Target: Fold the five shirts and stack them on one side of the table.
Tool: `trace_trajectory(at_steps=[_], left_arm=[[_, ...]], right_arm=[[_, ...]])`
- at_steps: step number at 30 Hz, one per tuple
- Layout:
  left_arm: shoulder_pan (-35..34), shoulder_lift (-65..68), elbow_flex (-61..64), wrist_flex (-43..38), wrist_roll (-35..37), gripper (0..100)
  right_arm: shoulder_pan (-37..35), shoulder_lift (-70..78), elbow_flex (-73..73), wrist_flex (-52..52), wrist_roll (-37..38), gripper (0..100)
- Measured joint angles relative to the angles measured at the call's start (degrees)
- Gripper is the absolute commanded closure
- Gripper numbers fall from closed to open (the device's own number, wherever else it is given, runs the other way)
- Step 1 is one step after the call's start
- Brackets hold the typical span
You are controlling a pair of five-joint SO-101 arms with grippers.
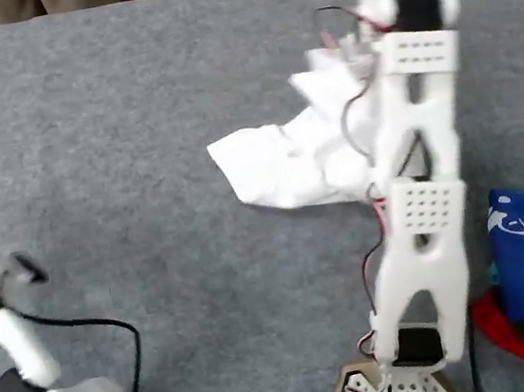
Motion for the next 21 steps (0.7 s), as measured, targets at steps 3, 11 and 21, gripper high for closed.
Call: trace_trajectory(at_steps=[3, 11, 21], left_arm=[[13.6, 0.0, -1.2, -1.1, 5.5, 74], [41.1, 12.3, -12.9, -11.9, 21.9, 74], [48.5, 38.7, -44.0, -4.7, 36.4, 74]], right_arm=[[5.0, 0.1, 1.6, 0.0, 1.7, 99.4], [15.8, 7.2, 1.6, -2.0, 5.7, 99.4], [20.0, 11.6, 1.6, -2.0, 8.9, 99.4]])
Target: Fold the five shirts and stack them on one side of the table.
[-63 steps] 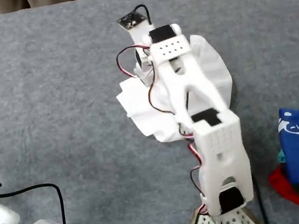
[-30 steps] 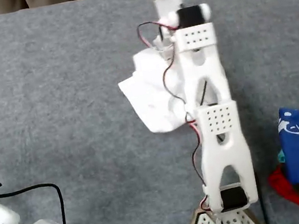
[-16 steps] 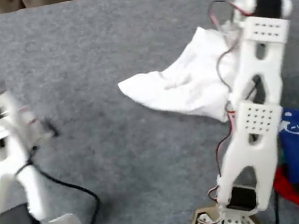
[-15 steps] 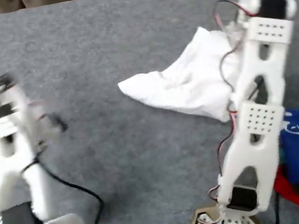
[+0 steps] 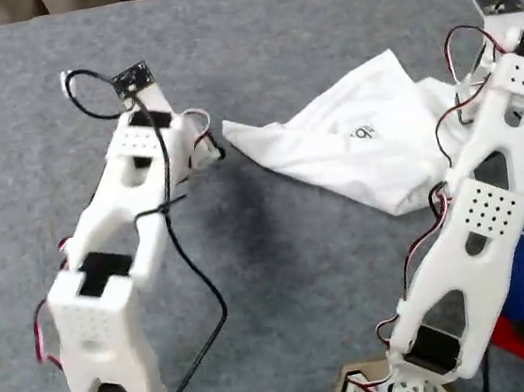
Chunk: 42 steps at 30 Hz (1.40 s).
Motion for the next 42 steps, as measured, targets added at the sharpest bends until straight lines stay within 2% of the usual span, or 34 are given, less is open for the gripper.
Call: trace_trajectory(at_steps=[3, 8, 15, 19, 26, 42], left_arm=[[1.7, 4.4, -10.7, 4.4, 0.8, 74], [2.6, 11.2, -25.9, 7.3, 5.0, 75], [2.9, 21.5, -38.1, 8.2, 9.0, 75], [3.2, 24.8, -40.9, 8.2, 10.1, 76], [3.4, 26.1, -41.5, 8.2, 11.3, 90], [6.8, 26.1, -41.5, 10.8, 11.3, 92]], right_arm=[[0.0, 0.4, 0.0, 0.0, 0.0, 99.4], [0.0, 1.1, 0.0, -2.3, 0.0, 99.4], [0.0, 1.4, 0.0, -3.2, 0.0, 99.4], [0.0, 1.4, 0.0, -3.2, 0.0, 99.4], [0.0, 1.4, 0.0, -3.2, 0.0, 99.4], [0.0, 1.4, 0.0, -3.2, 0.0, 99.4]])
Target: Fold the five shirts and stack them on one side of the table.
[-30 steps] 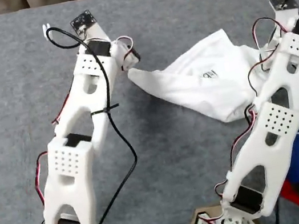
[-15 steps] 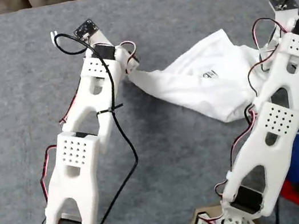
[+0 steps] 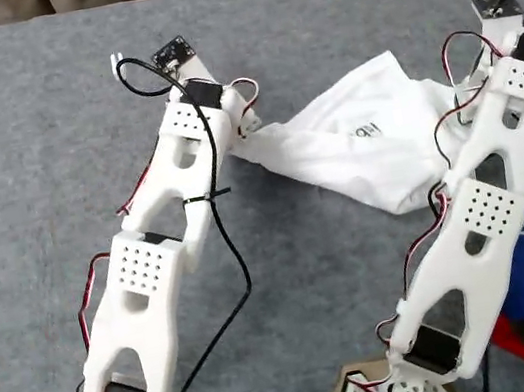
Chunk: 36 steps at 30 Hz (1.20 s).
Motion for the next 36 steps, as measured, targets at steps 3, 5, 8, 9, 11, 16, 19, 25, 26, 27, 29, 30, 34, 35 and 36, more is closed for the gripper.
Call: trace_trajectory(at_steps=[3, 5, 8, 9, 11, 16, 19, 25, 26, 27, 29, 30, 34, 35, 36], left_arm=[[0.0, 0.0, 0.0, 1.1, 0.0, 96], [0.0, 0.0, 0.0, 1.4, 0.0, 98], [0.0, 0.0, 0.0, 2.6, -2.0, 98], [0.0, 0.0, 0.0, 3.3, -2.4, 98], [0.0, 0.0, 0.0, 4.4, -2.5, 98], [-0.9, 0.1, -5.5, 10.0, -2.5, 98], [-3.0, 0.1, -11.7, 15.5, -3.3, 98], [-9.6, 0.1, -24.9, 24.5, -7.4, 98], [-11.3, 0.1, -25.7, 24.9, -8.0, 98], [-12.9, 0.0, -25.9, 25.1, -8.6, 98], [-15.9, -0.8, -25.9, 25.3, -10.1, 98], [-17.1, -1.8, -25.5, 25.3, -10.7, 98], [-21.5, -6.9, -21.8, 25.3, -14.2, 98], [-22.6, -8.4, -20.3, 25.3, -15.3, 98], [-23.6, -9.6, -18.9, 25.3, -16.6, 98]], right_arm=[[0.0, 0.0, 0.0, 0.0, 0.0, 99.4], [0.0, 0.0, 0.0, 0.0, 0.0, 99.4], [0.0, 0.0, 0.0, 0.0, 0.0, 99.4], [0.0, 0.0, 0.0, 0.0, 0.0, 99.4], [0.0, 0.1, -0.6, 0.0, 0.0, 99.3], [0.0, 0.1, -7.3, 3.2, 2.5, 93.1], [-0.6, 0.1, -12.8, 4.8, 3.7, 86.6], [-0.7, -0.1, -14.6, 5.2, 4.2, 83.6], [-0.7, -0.1, -14.6, 5.2, 4.2, 83.6], [-0.7, -0.1, -14.6, 5.2, 4.2, 83.6], [-0.8, -0.5, -14.6, 5.2, 4.2, 83.8], [-0.9, -1.0, -14.6, 5.2, 4.2, 83.8], [-3.2, -1.5, -14.8, 5.2, 4.2, 83.8], [-4.0, -1.5, -14.8, 5.2, 4.2, 83.8], [-5.2, -1.5, -14.8, 5.2, 4.2, 83.8]])
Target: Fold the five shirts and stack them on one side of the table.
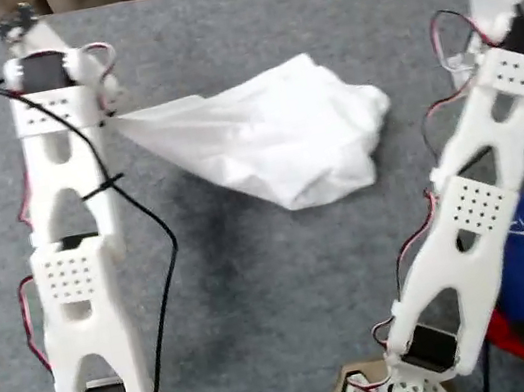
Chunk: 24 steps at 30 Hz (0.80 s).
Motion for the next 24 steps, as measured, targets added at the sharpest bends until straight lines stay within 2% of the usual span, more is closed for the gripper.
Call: trace_trajectory(at_steps=[7, 15, 17, 20, 24], left_arm=[[-4.6, -3.9, 13.4, 0.0, -5.8, 98], [-4.8, -4.0, 18.7, -0.2, -6.2, 98], [-4.8, -4.0, 19.8, -2.4, -6.0, 98], [-4.8, -2.9, 20.4, -6.7, -4.1, 98], [-4.8, 1.6, 20.5, -12.2, 0.2, 98]], right_arm=[[-12.6, 3.0, -0.1, -2.5, -6.6, 83.9], [-27.1, 7.6, -0.1, -3.8, -13.0, 84.0], [-28.8, 9.2, -0.1, -3.8, -14.5, 87.5], [-29.5, 12.1, -0.1, -3.8, -16.9, 99.8], [-26.2, 14.7, -0.1, -4.5, -19.1, 99.4]])
